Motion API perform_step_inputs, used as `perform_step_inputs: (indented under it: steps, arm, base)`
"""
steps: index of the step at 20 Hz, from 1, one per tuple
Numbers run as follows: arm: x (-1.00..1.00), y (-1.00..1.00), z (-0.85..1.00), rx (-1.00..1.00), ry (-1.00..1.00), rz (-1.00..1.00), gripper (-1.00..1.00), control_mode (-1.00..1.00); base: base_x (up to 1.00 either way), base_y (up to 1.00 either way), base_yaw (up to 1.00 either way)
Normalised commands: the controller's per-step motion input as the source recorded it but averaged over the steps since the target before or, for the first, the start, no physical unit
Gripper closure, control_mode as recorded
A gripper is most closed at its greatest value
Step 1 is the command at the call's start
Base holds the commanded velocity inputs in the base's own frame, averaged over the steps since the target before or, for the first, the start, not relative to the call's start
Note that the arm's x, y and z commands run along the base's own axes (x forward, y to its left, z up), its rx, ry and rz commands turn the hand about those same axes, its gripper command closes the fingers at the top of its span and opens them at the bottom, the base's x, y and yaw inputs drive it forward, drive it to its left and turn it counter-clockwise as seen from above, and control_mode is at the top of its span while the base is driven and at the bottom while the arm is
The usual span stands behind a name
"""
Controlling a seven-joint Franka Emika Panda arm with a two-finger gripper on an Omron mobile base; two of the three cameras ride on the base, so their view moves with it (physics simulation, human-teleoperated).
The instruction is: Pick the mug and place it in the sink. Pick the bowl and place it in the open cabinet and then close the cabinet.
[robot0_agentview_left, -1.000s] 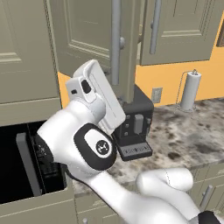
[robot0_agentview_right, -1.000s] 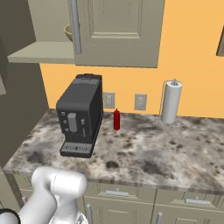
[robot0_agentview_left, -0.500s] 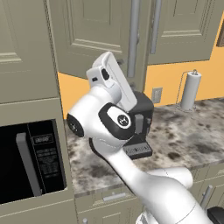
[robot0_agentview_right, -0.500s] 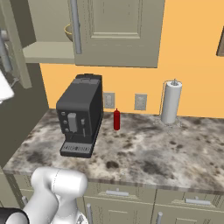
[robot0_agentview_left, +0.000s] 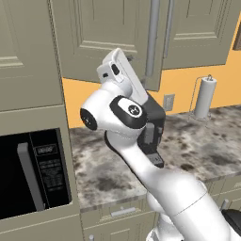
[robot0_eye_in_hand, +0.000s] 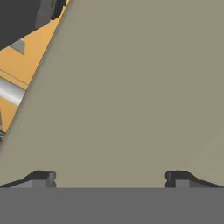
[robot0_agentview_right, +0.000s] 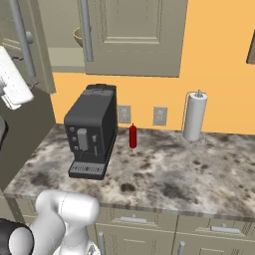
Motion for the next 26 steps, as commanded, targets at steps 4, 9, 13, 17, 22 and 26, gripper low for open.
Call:
perform_step_inputs:
  steps: [4,9,13,17,22,26]
  arm:
    - [0.83,0.0,0.0,0.0,0.0,0.0,-1.0,-1.0]
    - [0.87,-0.01,0.0,0.0,0.0,0.0,-1.0,-1.0]
    - [0.8,0.0,0.0,0.0,0.0,0.0,-1.0,-1.0]
    - [0.75,0.0,-0.03,0.0,0.01,0.03,-1.0,-1.0]
    - [0.8,-0.03,-0.17,0.0,0.05,0.09,-1.0,-1.0]
    - [0.74,-0.08,-0.2,0.0,0.02,0.13,-1.0,-1.0]
  base:
    - [0.0,0.0,0.0]
    - [0.0,0.0,0.0]
    - [0.0,0.0,0.0]
    - [0.0,0.0,0.0]
    - [0.0,0.0,0.0]
    - [0.0,0.0,0.0]
